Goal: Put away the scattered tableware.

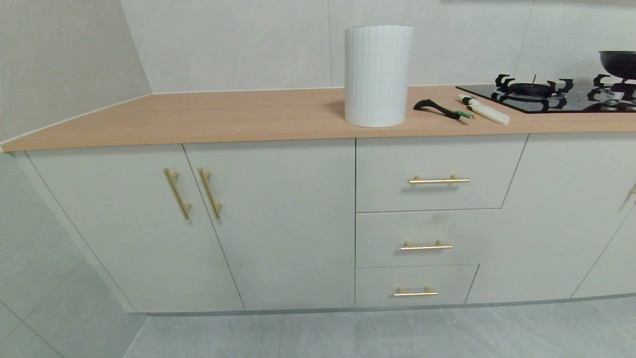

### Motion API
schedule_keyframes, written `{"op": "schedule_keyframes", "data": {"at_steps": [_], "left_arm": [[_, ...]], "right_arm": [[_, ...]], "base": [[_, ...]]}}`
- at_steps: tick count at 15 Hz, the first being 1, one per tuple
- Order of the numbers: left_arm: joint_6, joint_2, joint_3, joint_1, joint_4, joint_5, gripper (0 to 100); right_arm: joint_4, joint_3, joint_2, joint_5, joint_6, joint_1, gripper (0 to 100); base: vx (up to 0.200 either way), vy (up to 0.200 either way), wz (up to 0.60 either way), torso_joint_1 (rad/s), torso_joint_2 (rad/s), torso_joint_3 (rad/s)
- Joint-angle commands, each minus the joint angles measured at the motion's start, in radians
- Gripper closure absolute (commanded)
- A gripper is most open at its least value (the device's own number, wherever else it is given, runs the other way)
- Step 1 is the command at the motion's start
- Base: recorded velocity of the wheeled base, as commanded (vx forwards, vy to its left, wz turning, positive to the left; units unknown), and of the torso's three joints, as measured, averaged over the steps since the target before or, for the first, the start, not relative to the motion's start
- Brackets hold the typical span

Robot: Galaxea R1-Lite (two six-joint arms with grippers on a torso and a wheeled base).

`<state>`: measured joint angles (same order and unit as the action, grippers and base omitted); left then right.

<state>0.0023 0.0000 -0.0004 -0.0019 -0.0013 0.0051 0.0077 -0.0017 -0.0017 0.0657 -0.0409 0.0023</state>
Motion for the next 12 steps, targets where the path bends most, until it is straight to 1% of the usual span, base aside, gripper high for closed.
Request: {"op": "schedule_keyframes", "data": {"at_steps": [1,4,8,11,12], "left_arm": [[0.001,0.0,0.0,0.0,0.0,0.001,0],[0.001,0.0,0.0,0.0,0.0,0.001,0],[0.001,0.0,0.0,0.0,0.0,0.001,0],[0.007,0.0,0.0,0.0,0.0,-0.001,0],[0.002,0.0,0.0,0.0,0.0,-0.001,0]], "right_arm": [[0.0,0.0,0.002,0.0,-0.001,0.001,0],[0.0,0.0,0.002,0.0,-0.001,0.001,0],[0.0,0.0,0.002,0.0,-0.002,0.001,0],[0.0,0.0,0.002,-0.001,-0.002,-0.001,0],[0.0,0.0,0.002,-0.001,-0.004,0.001,0]], "base": [[0.0,0.0,0.0,0.0,0.0,0.0],[0.0,0.0,0.0,0.0,0.0,0.0],[0.2,0.0,0.0,0.002,0.0,0.002],[0.0,0.0,0.0,0.0,0.0,0.0],[0.0,0.0,0.0,0.0,0.0,0.0]]}}
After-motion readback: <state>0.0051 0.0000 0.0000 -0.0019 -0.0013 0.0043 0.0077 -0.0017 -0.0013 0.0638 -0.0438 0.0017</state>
